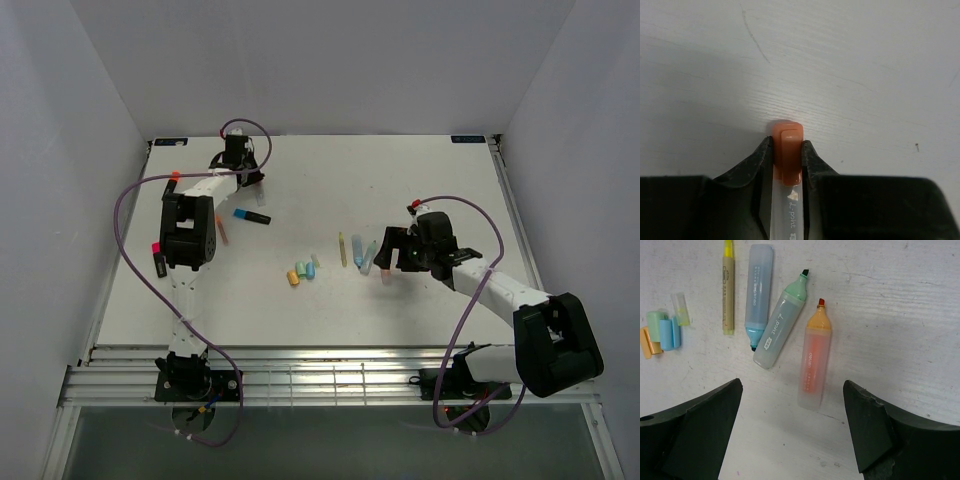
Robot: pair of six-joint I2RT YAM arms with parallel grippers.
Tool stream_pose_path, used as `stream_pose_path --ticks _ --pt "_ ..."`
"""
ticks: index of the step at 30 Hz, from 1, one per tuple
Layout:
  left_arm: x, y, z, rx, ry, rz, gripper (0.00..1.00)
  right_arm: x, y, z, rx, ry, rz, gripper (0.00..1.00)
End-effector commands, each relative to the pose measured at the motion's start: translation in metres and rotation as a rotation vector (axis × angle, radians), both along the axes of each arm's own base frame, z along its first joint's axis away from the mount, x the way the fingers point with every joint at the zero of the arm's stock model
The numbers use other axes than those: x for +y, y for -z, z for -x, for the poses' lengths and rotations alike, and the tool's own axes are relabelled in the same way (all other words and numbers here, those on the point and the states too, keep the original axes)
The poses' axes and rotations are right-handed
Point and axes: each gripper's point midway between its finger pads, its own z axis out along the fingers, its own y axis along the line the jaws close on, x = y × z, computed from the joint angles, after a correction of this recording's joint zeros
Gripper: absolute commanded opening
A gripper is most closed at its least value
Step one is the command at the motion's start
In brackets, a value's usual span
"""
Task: Open the pen caps
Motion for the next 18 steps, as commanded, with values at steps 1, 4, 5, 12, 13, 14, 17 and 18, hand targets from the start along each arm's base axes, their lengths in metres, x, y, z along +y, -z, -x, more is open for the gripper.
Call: stream_pose_path --ticks 1,4,5,12,13,14,17,18 --pt "-0.021 -0.041 -0.013 -0.067 0.021 0.129 0.02 -0.003 -0.012 -0.007 -0.053 0.009 0.0 0.87" --pt "-0.034 -0.076 -0.009 -0.115 0.043 0.219 0.0 -0.003 -0.017 -0.005 -0.053 0.009 -0.003 0.87" --pt "-0.038 -0.088 -0.006 -0.133 0.051 0.243 0.0 -0.002 -0.02 -0.005 -0.056 0.006 -0.005 0.87" --pt "-0.07 -0.167 0.062 -0.214 0.132 0.378 0.0 0.023 -0.059 0.004 -0.097 -0.091 -0.141 0.89" --pt "-0.074 -0.154 0.081 -0.185 0.13 0.392 0.0 0.03 -0.066 0.005 -0.106 -0.111 -0.162 0.89" --pt "-0.09 -0.161 0.096 -0.191 0.158 0.404 0.0 0.038 -0.073 0.009 -0.108 -0.146 -0.197 0.9" --pt "-0.116 -0.18 0.147 -0.211 0.183 0.425 0.0 0.069 -0.093 0.014 -0.113 -0.214 -0.263 0.91" --pt "-0.121 -0.201 0.163 -0.25 0.201 0.442 0.0 0.08 -0.094 0.015 -0.092 -0.224 -0.278 0.91"
